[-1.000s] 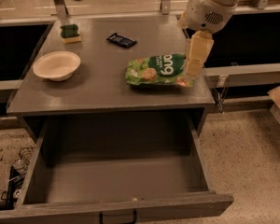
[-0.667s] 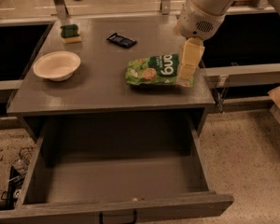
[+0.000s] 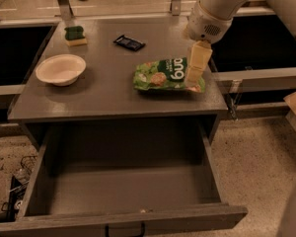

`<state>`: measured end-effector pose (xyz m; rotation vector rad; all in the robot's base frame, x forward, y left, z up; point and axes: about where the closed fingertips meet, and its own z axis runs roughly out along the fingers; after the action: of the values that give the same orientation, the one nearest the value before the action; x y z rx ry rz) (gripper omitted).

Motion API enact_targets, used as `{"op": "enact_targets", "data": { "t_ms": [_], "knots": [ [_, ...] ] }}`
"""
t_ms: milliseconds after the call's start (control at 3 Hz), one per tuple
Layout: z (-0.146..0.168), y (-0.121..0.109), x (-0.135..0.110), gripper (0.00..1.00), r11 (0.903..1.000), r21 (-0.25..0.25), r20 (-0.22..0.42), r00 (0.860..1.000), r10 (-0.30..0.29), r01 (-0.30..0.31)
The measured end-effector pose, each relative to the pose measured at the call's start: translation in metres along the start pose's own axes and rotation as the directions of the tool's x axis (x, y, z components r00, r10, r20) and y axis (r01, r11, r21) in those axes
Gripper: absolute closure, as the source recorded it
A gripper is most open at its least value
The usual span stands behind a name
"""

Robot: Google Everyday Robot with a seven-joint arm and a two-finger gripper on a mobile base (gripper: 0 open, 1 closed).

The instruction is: Place green rice chip bag into top drawer

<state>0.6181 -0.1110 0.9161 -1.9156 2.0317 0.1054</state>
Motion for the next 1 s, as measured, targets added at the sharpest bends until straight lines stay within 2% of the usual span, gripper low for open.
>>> {"op": "enact_targets", "data": {
  "t_ms": [333, 667, 1000],
  "knots": [
    [0.014, -0.018, 0.001, 0.00, 1.0000, -0.006, 0.013, 1.000, 0.003, -0.003],
    [0.038, -0.035, 0.001, 0.00, 0.9991, -0.042, 0.022, 1.000, 0.008, -0.007],
    [0.040, -0.036, 0.001, 0.00, 0.9990, -0.044, 0.023, 1.000, 0.009, -0.008]
  ]
}}
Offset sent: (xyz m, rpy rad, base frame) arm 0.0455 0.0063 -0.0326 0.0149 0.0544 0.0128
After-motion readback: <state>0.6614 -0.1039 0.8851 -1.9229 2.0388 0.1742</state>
